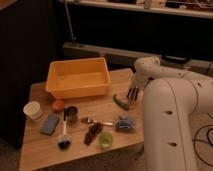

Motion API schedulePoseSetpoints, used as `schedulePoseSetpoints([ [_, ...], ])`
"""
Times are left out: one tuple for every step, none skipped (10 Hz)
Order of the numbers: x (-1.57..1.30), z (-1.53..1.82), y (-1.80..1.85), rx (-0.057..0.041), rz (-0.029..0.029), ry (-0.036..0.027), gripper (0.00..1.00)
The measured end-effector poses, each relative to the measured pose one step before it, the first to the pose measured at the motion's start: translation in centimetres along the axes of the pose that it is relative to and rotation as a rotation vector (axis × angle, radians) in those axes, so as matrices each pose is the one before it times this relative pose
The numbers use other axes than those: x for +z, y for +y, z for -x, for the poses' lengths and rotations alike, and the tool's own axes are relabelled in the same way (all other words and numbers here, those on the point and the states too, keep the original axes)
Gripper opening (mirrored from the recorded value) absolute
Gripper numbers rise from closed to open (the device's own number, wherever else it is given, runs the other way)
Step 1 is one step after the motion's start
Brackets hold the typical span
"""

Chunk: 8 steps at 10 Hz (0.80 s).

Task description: Wipe table surface with eraser

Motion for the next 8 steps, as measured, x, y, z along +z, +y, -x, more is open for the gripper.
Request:
schedulePoseSetpoints([
  [-0.12, -0.628, 2.058, -0.03526, 0.01132, -0.00078, 0.0],
  [0.018, -0.873, 1.41, -0.03324, 0.00575, 0.0023, 0.0],
  [-0.061, -0.915, 1.53, -0.04466, -0.00014, -0.0021, 0.0],
  [0.053, -0.275, 0.403, -0.01271, -0.00076, 0.00359, 0.0],
  [-0.091, -0.434, 0.181, -0.02557, -0.00315, 0.00697, 0.0],
  [-0.293, -0.865, -0.268, -0.0199, -0.0057, 0.00938, 0.0],
  [-0.499, -0.905, -0.89, -0.01267, -0.00762, 0.00662, 0.0],
  [-0.326, -0.695, -0.87, -0.00542, -0.00733, 0.00528, 0.0],
])
